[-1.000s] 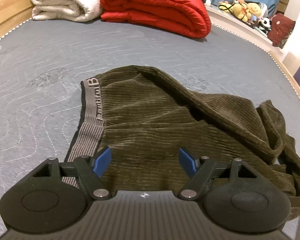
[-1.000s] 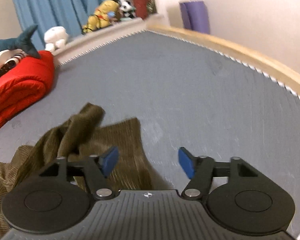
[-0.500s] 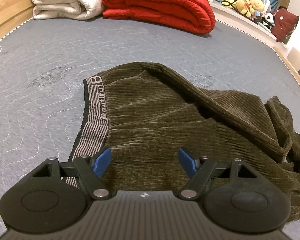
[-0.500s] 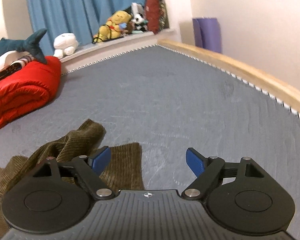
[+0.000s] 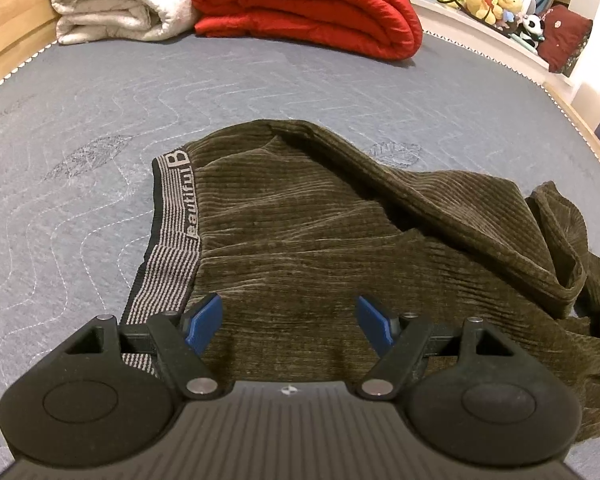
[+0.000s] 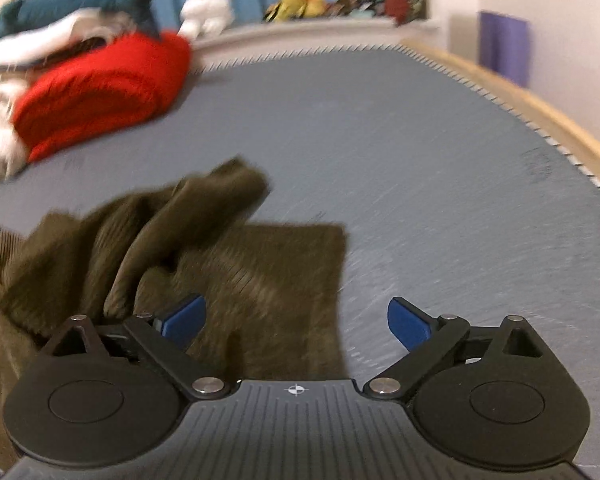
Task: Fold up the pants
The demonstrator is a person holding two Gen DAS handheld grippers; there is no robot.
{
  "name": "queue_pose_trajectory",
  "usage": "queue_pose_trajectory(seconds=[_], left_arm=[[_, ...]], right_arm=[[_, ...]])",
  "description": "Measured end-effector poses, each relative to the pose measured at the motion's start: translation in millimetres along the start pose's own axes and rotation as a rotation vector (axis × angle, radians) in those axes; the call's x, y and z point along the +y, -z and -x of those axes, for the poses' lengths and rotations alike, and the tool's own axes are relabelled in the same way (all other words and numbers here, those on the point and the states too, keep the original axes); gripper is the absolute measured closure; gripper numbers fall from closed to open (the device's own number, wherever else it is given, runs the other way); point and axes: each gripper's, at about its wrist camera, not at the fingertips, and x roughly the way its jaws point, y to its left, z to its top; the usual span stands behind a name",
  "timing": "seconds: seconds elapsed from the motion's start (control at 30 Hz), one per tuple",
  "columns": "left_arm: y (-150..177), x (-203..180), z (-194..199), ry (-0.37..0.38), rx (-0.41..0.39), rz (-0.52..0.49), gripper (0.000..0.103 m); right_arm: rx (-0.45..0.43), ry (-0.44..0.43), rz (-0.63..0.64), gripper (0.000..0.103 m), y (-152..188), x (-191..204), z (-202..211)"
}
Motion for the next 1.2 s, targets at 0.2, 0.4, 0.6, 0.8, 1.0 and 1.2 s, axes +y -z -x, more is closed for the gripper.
queue_pose_trajectory(seconds=[0.2,0.4,0.6,0.8,1.0,1.2], left_arm=[[-1.4,8.1,-0.8,-0.009,0.001,0.017,0.024],[-2.4,11.9,-0.3,-0.006,0.003,0.021,0.024],[-2.5,9.1,2.4,0.006,0.0,0.015,0.024],[-3.2,11.6,4.4,0.008,-0.002,0.029,0.024],[-3.3,11.1,6.7,0.019,-0.003,0.027,0.024],[-2.9,9.7,6.2,0.027,-0.003,0.017,0.024]], right_arm=[[0.136,0.029,-0.03,0.003,-1.0,15.6,-35.1],[0.141,0.0,0.016,0.025,1.2,37.8,-43.7],[0.102,-0.006,0.05,0.065,2.0,42.1,-33.2],[0.017,-0.01,0.037,0.072,-11.5,33.7,2.2],[0.001,0.127,-0.103,0.073,-19.2,14.8,56.9],[0.047,0.18,-0.225,0.072,-1.3,1.1,91.8]])
